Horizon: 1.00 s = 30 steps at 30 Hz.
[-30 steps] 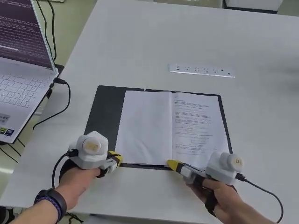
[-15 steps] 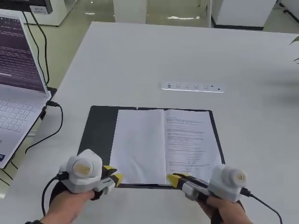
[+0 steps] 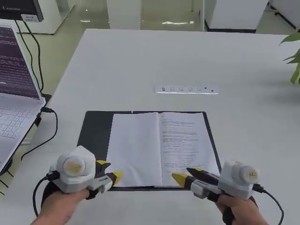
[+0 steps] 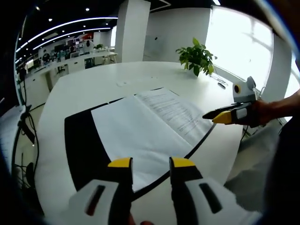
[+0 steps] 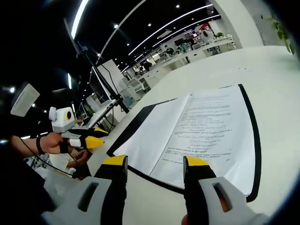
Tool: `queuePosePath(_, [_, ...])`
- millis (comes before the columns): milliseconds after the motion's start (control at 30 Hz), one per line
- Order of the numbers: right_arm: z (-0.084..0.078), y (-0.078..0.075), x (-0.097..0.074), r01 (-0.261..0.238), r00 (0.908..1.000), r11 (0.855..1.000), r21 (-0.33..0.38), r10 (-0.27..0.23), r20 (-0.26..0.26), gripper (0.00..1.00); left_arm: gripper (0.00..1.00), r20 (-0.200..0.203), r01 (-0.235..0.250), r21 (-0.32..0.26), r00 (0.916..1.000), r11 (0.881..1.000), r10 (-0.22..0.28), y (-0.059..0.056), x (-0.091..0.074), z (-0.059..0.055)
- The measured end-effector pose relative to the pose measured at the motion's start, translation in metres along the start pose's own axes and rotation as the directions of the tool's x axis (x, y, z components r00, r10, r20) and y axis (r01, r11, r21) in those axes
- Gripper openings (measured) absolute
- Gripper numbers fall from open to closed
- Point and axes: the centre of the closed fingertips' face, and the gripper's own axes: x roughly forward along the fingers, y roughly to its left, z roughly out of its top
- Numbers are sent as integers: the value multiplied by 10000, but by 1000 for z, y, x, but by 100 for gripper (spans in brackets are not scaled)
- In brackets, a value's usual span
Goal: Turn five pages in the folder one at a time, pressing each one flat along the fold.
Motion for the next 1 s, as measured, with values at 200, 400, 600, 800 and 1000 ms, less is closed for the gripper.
queuePosePath(200, [11, -6, -21, 351, 9988, 9991, -225, -343, 346, 53, 38, 201, -141, 162, 9997, 9998, 138, 0, -12, 13])
queuePosePath(400, [21, -9, -38, 678, 9955, 9975, -178, -665, 668, 59, 46, 297, -373, 157, 9989, 9992, 368, -1, -24, 18])
queuePosePath(600, [27, -5, -53, 835, 9918, 9963, -180, -814, 989, 65, 53, 582, -794, -294, 9950, 9964, 810, 5, -39, 20])
queuePosePath(800, [26, -5, -66, 993, 9910, 9945, -329, -959, 932, 72, 60, 757, -1331, -746, 9874, 9883, 1387, 11, -53, 20])
queuePosePath(1000, [25, -5, -73, 1051, 9919, 9931, -515, -1010, 772, 72, 64, 934, -1686, -860, 9799, 9819, 1764, 14, -64, 26])
